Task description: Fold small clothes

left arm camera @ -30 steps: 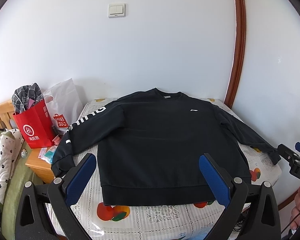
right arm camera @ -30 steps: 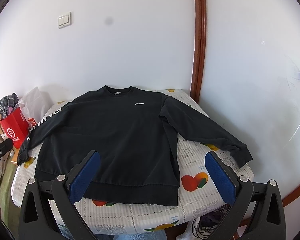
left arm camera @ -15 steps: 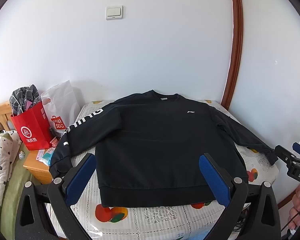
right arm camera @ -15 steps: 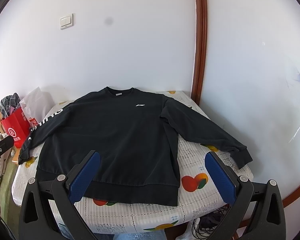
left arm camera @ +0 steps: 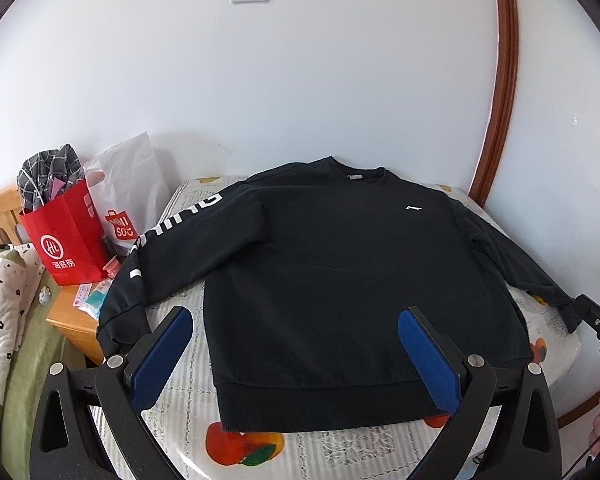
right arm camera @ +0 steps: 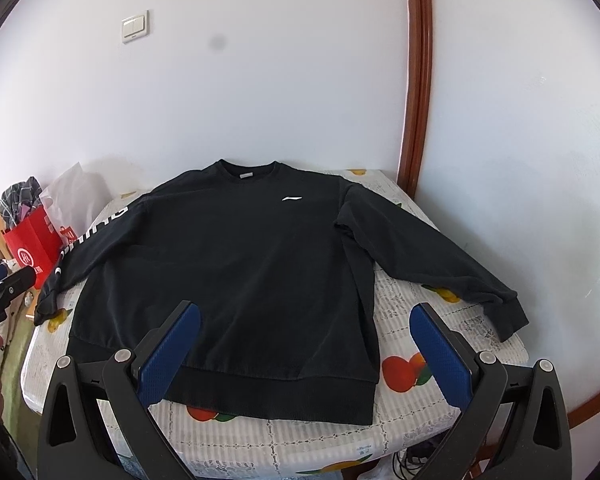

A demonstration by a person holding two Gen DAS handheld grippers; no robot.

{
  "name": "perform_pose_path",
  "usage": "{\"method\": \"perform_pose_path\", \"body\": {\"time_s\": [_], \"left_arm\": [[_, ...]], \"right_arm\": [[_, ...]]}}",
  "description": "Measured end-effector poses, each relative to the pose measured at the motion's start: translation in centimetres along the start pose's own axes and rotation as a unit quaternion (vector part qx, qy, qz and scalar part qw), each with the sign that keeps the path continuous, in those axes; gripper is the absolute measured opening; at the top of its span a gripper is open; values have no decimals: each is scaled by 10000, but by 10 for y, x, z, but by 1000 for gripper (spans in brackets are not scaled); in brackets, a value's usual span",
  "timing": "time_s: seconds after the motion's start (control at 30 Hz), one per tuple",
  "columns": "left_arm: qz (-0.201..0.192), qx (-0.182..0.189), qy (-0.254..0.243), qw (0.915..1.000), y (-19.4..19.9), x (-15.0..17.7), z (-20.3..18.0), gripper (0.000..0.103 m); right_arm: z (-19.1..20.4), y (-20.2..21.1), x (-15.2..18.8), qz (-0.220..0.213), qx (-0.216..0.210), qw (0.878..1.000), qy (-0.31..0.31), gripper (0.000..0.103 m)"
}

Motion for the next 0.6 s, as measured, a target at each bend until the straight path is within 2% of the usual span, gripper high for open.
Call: {"method": "perform_pose_path", "body": {"time_s": [0.2, 0.43, 0.6], "left_arm": [[480, -344, 240, 9980, -50, 19, 43, 103], [1096, -717, 614, 9895, -103, 46, 102, 100], [1333, -911, 621, 9849, -130, 56, 123, 98]], "right_arm": [[11, -36, 7, 90, -18, 10000, 15, 103], [29, -84, 11, 384, -181, 9990, -148, 101], [48, -115, 16, 527, -68, 9986, 22, 99]]}}
Point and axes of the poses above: each gripper's, at about its wrist camera, not at the fingertips, and y roughly against the way its jaws point, z to its left, x to its underside, the point moved 1 cm from there along -y, roughly the way its jaws point, and after that the axes turned 10 degrees about -y, right-handed, at the moved point
